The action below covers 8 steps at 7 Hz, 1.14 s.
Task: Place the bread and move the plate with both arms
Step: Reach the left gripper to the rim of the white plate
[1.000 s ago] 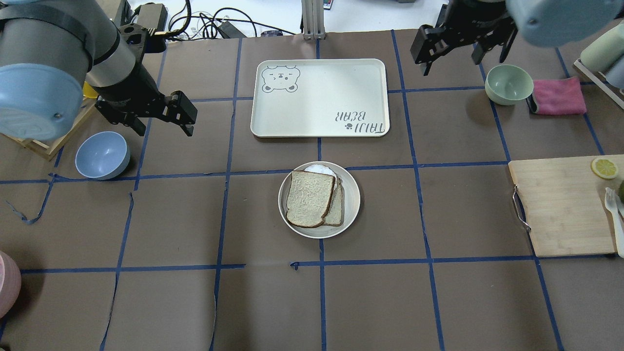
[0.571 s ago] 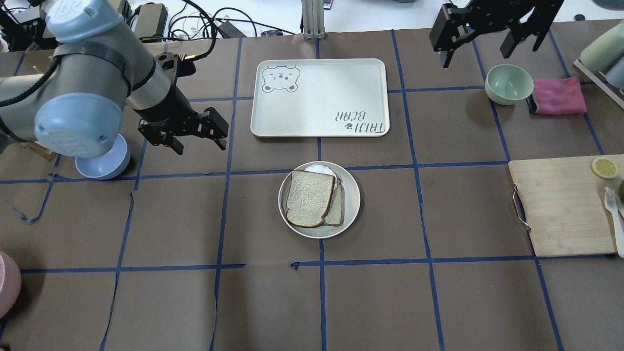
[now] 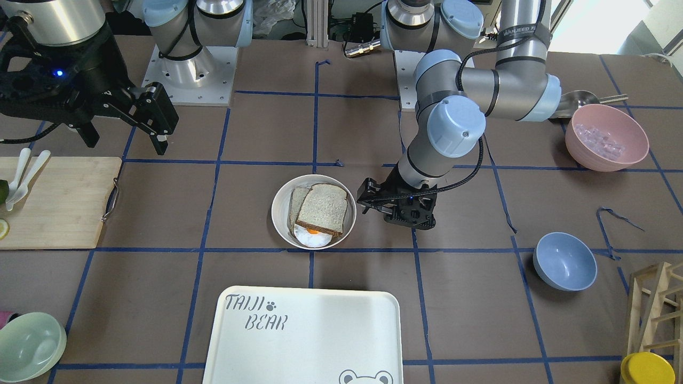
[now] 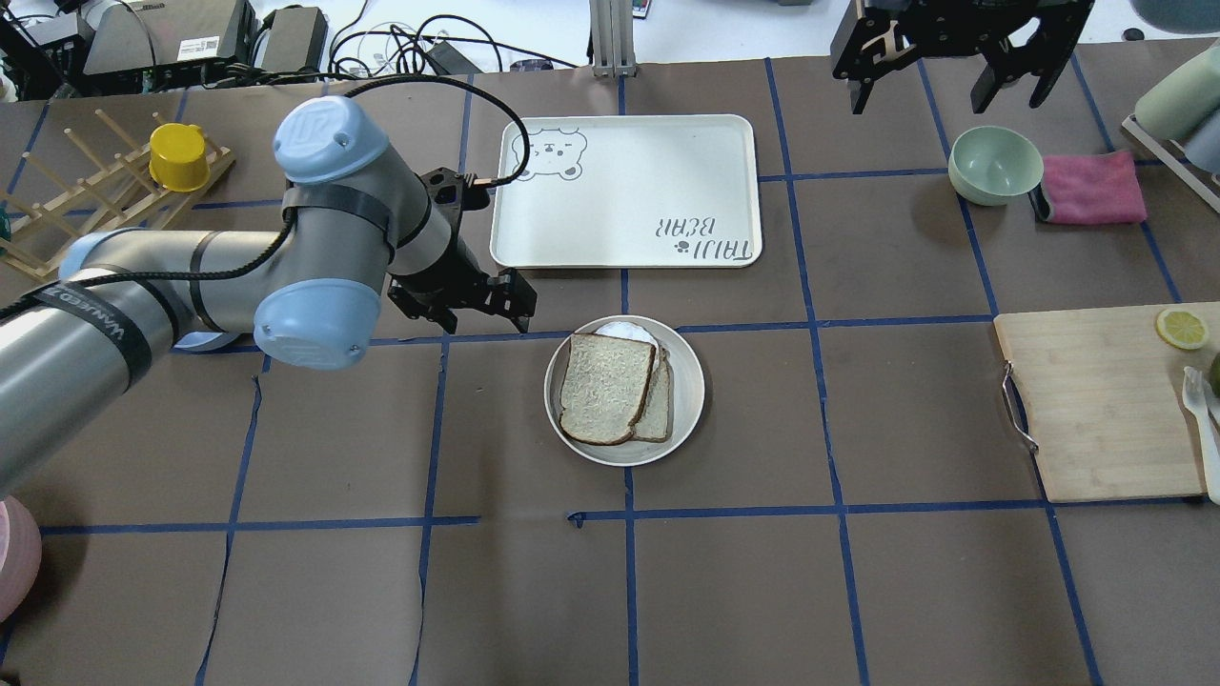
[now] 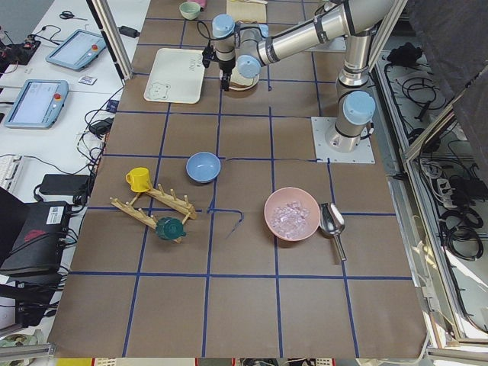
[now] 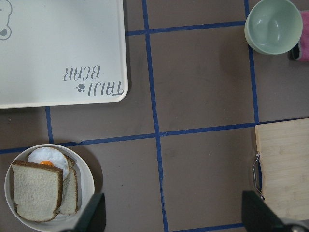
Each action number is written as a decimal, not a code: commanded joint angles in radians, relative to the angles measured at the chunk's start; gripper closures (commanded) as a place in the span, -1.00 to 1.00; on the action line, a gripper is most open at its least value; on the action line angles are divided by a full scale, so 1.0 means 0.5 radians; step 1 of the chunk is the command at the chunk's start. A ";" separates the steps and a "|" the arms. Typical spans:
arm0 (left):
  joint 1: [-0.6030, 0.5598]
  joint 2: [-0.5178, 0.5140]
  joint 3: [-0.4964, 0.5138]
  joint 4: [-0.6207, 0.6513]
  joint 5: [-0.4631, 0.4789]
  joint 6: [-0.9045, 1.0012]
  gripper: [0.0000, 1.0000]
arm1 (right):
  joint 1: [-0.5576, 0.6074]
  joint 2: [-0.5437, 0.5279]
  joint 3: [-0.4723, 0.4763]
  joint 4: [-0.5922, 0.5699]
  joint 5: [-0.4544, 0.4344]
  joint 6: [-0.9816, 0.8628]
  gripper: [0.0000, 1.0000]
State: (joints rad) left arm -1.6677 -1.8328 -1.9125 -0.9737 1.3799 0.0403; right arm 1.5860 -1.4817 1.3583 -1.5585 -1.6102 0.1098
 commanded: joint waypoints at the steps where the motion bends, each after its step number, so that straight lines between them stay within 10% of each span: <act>1: -0.125 -0.160 -0.034 0.125 -0.017 -0.034 -0.43 | 0.000 -0.003 0.023 -0.009 0.036 0.023 -1.00; 8: -0.138 -0.218 0.075 0.165 -0.014 -0.047 -0.39 | 0.000 0.000 0.029 -0.006 0.030 0.026 -1.00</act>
State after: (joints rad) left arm -1.7387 -1.9394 -1.9019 -0.8817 1.3690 0.0126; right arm 1.5861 -1.4820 1.3718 -1.5639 -1.5936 0.1223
